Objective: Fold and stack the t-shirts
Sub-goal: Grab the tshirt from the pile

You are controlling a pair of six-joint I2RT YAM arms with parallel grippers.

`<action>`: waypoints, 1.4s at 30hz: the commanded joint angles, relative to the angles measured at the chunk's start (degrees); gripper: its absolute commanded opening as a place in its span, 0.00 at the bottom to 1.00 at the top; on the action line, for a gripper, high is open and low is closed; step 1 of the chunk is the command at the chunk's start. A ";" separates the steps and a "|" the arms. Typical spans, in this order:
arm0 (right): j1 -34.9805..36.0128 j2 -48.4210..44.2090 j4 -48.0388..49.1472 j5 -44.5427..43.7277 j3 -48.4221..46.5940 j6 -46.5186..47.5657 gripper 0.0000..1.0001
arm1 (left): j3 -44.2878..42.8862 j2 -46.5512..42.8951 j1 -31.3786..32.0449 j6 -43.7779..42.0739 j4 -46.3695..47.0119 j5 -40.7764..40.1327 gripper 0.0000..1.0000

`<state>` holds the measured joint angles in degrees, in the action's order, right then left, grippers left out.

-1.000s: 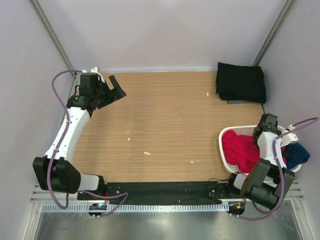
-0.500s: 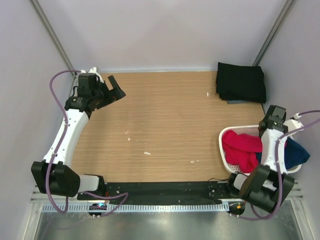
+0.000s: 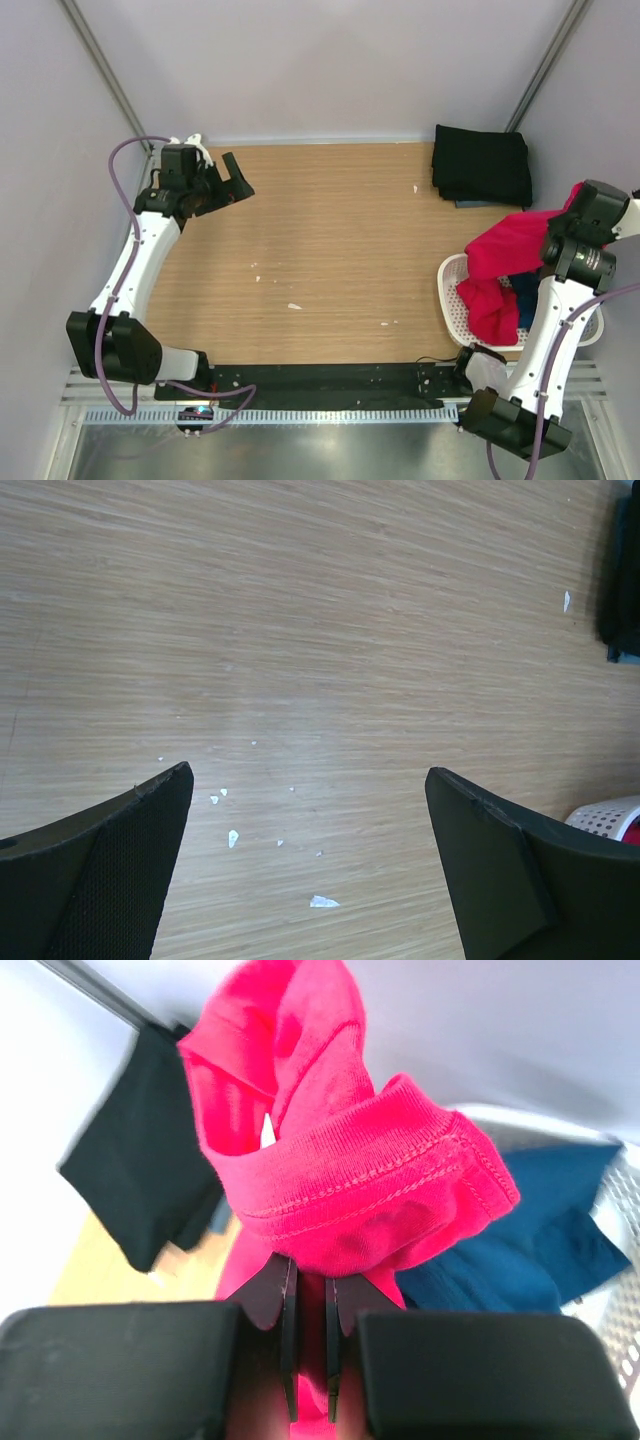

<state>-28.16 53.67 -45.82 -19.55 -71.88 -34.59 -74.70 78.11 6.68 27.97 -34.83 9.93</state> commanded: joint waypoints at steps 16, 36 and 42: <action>0.21 -0.95 -0.76 3.48 24.69 -3.30 0.53 | -3.26 2.39 -0.08 0.86 1.78 3.77 1.00; 0.21 1.26 -3.31 -4.70 16.94 1.54 0.73 | -2.65 4.33 -0.09 3.67 3.28 8.43 1.00; 0.21 5.39 -2.25 -4.44 20.99 0.93 0.67 | -3.17 3.11 -0.08 3.15 3.28 8.52 1.00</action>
<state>-28.12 57.98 -49.21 -22.39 -52.14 -34.06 -76.16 83.13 6.68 31.24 -33.50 17.10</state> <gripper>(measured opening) 0.676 0.996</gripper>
